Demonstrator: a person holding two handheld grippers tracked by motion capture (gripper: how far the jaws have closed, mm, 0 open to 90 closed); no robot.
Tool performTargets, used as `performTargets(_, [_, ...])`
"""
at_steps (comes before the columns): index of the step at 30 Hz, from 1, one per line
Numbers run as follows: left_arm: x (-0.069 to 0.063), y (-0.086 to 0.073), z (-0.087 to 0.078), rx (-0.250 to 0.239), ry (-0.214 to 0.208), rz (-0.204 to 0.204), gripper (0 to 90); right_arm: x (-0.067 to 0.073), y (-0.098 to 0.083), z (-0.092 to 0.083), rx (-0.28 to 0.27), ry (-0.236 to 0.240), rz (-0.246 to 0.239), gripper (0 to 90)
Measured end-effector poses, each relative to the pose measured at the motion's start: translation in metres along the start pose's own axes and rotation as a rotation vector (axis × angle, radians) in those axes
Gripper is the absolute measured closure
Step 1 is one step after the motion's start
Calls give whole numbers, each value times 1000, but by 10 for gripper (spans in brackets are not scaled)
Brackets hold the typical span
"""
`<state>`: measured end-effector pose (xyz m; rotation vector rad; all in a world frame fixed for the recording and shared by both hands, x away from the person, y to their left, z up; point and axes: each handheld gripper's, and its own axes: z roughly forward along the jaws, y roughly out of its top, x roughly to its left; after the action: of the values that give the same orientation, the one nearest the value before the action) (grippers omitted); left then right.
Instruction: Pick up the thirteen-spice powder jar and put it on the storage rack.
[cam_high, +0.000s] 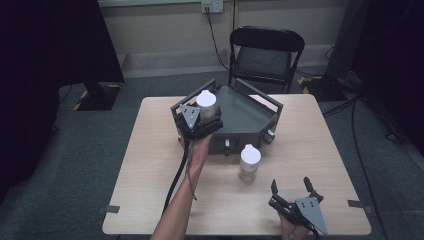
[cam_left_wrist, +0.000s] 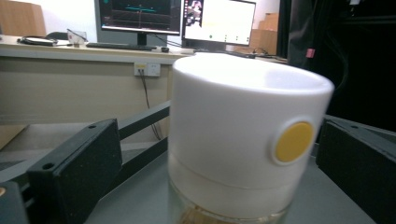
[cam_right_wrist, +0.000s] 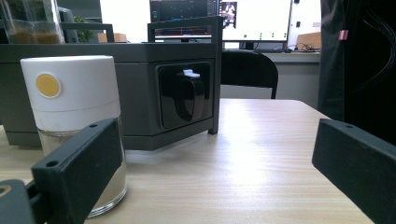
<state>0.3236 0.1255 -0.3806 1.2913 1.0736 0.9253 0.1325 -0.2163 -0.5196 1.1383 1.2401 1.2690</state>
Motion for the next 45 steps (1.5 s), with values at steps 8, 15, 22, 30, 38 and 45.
performTargets(8, [2,1,-4,-4,-5,5,0,0,0,0,0,0,0,2])
performTargets(15, [2,-1,-9,1,0,30,0,0,0,0,-1,0,0,2])
performTargets(22, [5,-3,-17,-11,-26,28,0,1,0,0,-1,-3,1,2])
performTargets(30, [9,-4,-28,-22,-40,29,0,1,0,0,0,-5,0,2])
performTargets(38, [13,-12,-42,-43,-55,41,0,1,0,0,-1,-6,0,2])
performTargets(45, [14,-16,-54,-58,-53,34,0,1,0,0,-1,-6,1,2])
